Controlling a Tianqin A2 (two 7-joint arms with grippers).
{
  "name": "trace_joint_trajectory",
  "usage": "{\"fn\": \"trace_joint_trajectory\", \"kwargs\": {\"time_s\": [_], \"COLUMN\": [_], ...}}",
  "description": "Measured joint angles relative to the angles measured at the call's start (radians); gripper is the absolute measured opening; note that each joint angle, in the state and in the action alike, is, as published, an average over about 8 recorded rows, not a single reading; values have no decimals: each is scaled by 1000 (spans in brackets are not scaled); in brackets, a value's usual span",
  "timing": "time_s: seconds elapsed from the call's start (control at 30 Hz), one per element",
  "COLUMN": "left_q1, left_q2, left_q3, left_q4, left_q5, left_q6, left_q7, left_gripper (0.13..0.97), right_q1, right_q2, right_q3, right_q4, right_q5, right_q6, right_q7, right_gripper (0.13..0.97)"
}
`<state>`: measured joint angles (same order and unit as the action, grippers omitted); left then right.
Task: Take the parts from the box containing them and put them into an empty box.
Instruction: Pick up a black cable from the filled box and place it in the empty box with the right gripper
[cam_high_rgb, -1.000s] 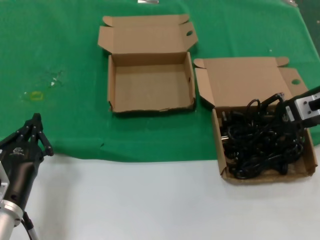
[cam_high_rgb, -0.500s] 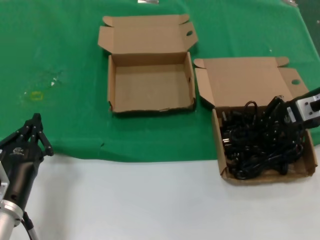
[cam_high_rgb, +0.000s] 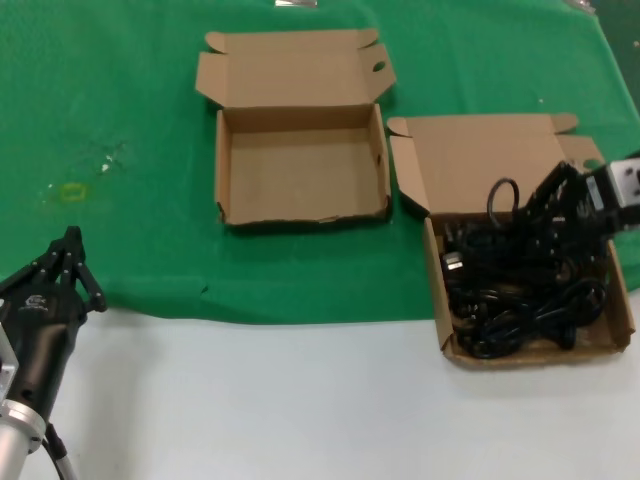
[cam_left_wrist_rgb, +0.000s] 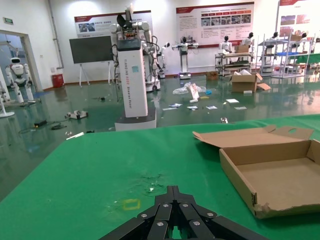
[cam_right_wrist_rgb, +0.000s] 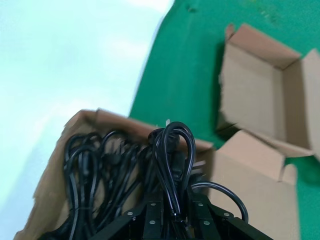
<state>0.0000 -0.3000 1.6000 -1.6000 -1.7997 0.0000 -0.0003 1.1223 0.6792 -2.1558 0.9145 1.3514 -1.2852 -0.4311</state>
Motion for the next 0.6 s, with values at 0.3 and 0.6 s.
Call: {"fn": "trace_joint_trajectory", "kwargs": {"time_s": [0.3,0.6], "left_q1": [0,0], "left_q2": [0,0], "left_q3": [0,0], "left_q4": [0,0], "left_q5": [0,0], "left_q6": [0,0], "left_q7": [0,0], "left_gripper": [144,144], "right_q1": [37,49], "right_q2": [-13,-92], "right_q3": [22,28], "right_q4": [43,7], "right_q5": [21,34], "right_q6": [-11,41], "right_q7": [78,147], "right_gripper": [222,221]}}
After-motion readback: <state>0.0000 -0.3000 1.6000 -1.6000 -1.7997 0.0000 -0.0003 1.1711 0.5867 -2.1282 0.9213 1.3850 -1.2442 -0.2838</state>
